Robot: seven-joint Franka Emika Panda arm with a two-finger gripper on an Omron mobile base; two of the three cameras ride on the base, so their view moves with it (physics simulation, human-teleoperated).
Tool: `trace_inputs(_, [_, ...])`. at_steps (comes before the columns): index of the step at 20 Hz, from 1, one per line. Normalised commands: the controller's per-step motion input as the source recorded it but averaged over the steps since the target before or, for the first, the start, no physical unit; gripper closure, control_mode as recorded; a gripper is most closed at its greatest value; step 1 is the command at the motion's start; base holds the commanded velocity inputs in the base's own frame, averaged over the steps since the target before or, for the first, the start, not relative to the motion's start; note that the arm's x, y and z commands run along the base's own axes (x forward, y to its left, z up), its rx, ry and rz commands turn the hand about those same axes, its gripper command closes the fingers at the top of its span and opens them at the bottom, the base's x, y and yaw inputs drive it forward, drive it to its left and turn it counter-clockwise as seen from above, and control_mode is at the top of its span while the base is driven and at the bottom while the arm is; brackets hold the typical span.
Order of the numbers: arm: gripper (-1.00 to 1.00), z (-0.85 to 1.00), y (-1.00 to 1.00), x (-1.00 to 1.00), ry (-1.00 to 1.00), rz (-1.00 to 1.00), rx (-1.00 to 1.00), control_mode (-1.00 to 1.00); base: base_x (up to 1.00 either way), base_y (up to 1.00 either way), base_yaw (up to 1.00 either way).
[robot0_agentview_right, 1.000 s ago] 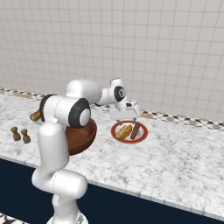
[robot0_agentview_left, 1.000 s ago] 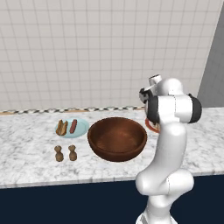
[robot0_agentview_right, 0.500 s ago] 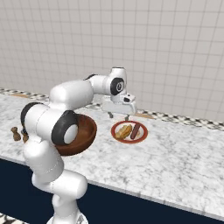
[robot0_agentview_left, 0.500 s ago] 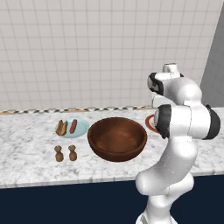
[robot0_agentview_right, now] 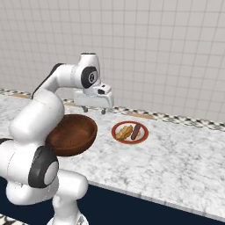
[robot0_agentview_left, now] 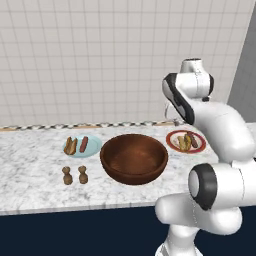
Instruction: Place one bun and one sausage from the bowl on each plate.
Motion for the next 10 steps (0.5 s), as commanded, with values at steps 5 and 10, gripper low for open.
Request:
trace_inputs(5, [-1.00, 0.50, 0.94, -0.98, 0.00, 0.15, 0.00, -1.00, 0.00, 0.00, 0.00])
trace_inputs(10, [-1.00, 0.30, 0.73, -0.89, -0.02, 0.14, -0.02, -1.00, 0.00, 0.00, 0.00])
